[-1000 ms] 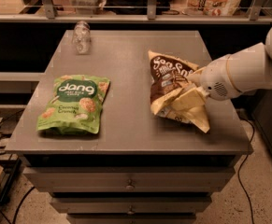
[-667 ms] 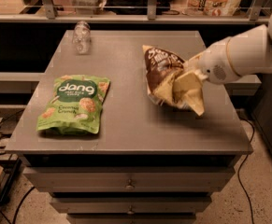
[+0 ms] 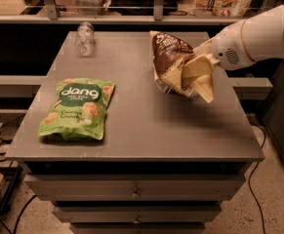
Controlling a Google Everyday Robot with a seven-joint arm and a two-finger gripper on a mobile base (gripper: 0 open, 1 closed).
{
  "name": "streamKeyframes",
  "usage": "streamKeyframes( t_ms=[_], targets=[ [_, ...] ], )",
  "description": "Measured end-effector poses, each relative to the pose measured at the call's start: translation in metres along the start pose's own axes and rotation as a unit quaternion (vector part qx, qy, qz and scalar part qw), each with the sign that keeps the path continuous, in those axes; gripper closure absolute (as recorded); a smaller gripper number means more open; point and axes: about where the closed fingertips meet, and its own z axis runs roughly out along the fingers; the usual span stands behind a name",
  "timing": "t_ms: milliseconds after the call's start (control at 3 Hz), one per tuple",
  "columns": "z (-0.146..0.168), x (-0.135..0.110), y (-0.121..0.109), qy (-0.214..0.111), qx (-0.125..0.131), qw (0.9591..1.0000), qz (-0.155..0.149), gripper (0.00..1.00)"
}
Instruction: Move brown chip bag near water bottle
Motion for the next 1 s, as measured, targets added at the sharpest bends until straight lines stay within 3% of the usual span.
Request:
streamKeyframes(
  t_ms=[333,667,1000],
  targets=[
    [0.007,0.004,-0.001,-0.015,-0.007,0.9994,0.032,1.0],
    [0.027,-0.012,-0.018,-0.048,-0.014,0.9975,0.05,1.0],
    [0.056,-0.054,-0.05,-0.081,-0.022,0.9953,0.048,1.0]
  ],
)
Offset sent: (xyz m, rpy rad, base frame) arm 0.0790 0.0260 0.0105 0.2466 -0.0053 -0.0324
